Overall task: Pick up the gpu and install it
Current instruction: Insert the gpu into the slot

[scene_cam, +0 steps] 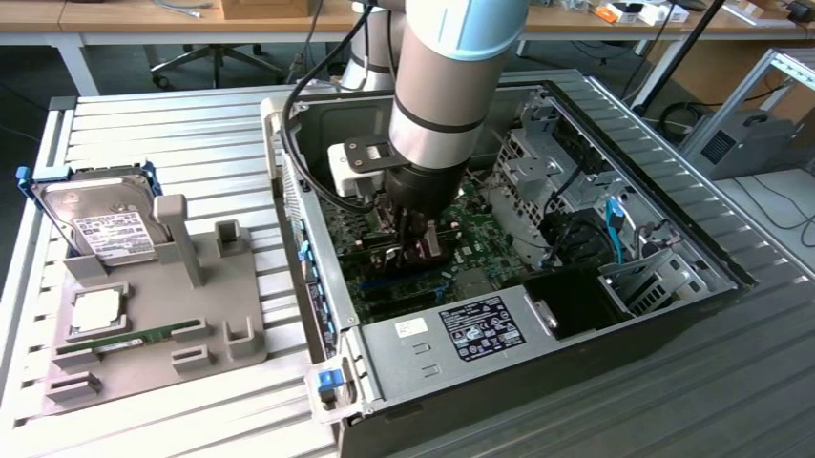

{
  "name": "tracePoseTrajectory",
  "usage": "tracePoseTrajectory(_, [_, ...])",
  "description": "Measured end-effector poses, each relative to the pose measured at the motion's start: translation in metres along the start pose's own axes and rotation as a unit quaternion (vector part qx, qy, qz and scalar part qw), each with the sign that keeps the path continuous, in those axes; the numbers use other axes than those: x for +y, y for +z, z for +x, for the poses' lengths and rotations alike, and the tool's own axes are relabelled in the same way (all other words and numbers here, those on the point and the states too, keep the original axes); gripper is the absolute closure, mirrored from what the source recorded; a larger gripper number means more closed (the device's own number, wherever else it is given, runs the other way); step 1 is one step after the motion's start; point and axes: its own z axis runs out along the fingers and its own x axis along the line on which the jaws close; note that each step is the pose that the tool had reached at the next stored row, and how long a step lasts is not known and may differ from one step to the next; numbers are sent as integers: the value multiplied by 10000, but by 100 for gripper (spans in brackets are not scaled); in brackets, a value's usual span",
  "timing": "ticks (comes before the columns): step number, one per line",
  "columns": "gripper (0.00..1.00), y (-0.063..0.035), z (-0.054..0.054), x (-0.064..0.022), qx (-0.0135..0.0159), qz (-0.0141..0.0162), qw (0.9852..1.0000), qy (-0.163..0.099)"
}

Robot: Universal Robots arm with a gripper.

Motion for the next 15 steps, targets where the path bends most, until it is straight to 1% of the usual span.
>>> tracePoseTrajectory(7, [73,0,0,8,0,1,10000,0])
tracePoseTrajectory(15, [73,32,3,9,1,0,10000,0])
